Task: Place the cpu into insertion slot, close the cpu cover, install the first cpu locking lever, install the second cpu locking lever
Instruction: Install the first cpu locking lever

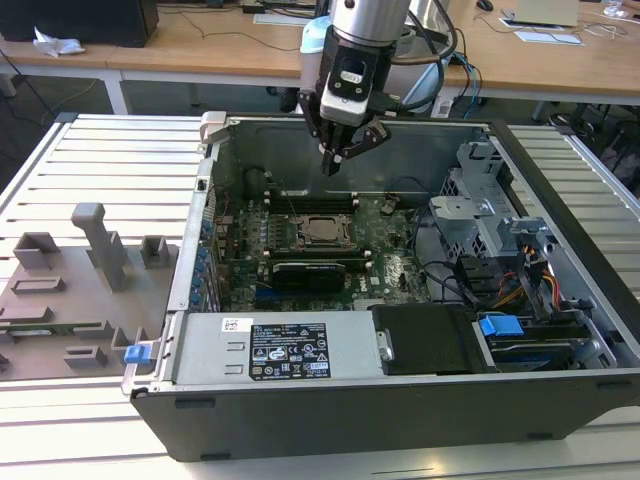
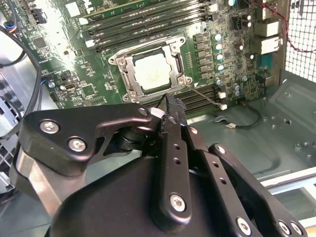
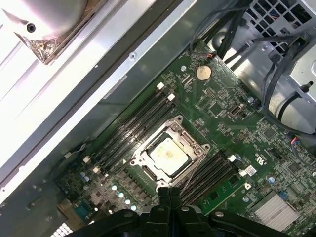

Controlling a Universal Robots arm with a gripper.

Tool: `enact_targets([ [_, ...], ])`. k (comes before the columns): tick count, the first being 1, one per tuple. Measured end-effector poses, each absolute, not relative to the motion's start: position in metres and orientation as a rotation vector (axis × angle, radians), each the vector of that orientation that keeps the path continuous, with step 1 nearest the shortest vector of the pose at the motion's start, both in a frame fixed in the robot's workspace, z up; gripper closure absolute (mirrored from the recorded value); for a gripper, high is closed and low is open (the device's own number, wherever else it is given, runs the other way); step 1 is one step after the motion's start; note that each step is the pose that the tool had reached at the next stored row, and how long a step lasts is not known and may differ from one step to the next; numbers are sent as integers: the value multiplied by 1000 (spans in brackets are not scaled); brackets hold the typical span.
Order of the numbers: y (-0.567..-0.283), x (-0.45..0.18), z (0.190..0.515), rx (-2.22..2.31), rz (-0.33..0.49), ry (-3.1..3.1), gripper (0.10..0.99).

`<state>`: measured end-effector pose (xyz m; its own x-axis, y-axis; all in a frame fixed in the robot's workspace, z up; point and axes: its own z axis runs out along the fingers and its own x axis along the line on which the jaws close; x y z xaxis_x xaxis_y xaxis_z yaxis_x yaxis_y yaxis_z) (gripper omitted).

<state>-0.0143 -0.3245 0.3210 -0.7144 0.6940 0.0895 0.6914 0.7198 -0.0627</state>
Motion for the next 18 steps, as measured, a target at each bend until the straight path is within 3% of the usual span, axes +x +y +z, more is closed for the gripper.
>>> enact_targets([
  [18,-324,-14,321,-857,53,-2914,980],
])
